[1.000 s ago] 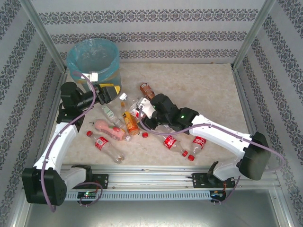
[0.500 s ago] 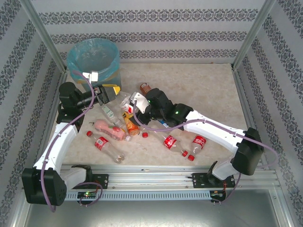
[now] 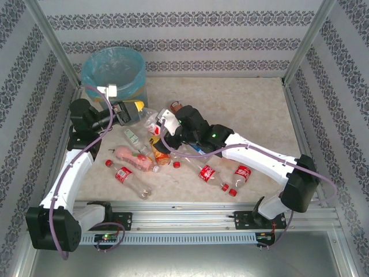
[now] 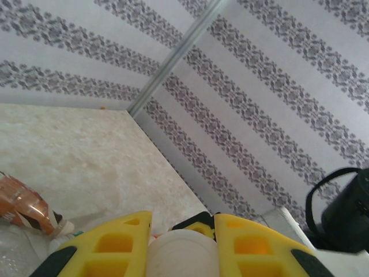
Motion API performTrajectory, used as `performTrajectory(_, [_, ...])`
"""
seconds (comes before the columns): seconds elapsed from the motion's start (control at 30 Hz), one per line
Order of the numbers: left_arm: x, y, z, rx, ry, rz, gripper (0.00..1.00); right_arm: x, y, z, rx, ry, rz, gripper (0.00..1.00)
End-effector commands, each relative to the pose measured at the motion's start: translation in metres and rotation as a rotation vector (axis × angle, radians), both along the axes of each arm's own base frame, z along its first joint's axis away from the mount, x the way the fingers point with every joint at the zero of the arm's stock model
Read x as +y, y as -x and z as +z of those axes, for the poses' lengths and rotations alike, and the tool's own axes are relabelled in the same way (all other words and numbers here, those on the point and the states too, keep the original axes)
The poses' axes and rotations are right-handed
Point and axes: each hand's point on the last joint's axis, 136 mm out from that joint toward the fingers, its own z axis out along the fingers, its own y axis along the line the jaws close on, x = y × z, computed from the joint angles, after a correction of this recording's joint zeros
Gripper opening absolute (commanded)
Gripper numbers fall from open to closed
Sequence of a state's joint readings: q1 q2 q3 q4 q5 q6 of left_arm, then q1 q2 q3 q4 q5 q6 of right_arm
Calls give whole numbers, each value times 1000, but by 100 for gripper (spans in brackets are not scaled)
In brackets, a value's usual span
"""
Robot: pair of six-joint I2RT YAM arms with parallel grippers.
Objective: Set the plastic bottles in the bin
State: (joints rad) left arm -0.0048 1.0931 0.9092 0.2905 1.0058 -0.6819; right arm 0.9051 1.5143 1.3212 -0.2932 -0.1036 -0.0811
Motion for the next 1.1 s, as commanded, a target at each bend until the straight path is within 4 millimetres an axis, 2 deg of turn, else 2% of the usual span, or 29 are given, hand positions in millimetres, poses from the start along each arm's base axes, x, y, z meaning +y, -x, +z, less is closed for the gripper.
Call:
performTrajectory(0.0, [13, -2, 51, -121, -14, 114, 0, -12, -21, 46, -108, -59, -119, 98])
performTrajectory(0.17, [42, -18, 105, -207, -40, 338, 0, -35, -21, 83, -239, -101, -181, 98])
performTrajectory(0.33, [76, -29, 164, -312, -85, 576, 0, -72, -21, 111, -370, -152, -297, 98])
performTrajectory(0.43, [99, -38, 193, -365, -123, 724, 0, -80, -18, 115, -411, -154, -305, 98])
performTrajectory(0.5, [113, -49, 203, -384, -158, 810, 0, -80, -17, 110, -401, -142, -300, 98])
performTrajectory(0.63, [136, -78, 208, -388, -278, 953, 0, -76, -13, 97, -381, -117, -284, 98])
performTrajectory(0.73, [146, -106, 202, -377, -364, 1001, 0, -73, -10, 93, -354, -134, -281, 98])
performTrajectory(0.83, [147, -139, 180, -314, -418, 993, 0, -69, -5, 89, -337, -142, -265, 98])
performTrajectory(0.93, [148, -171, 149, -263, -468, 982, 0, -68, -1, 85, -325, -141, -260, 98])
performTrajectory(1.07, [151, -199, 114, -222, -538, 973, 0, -67, 3, 83, -305, -154, -256, 98])
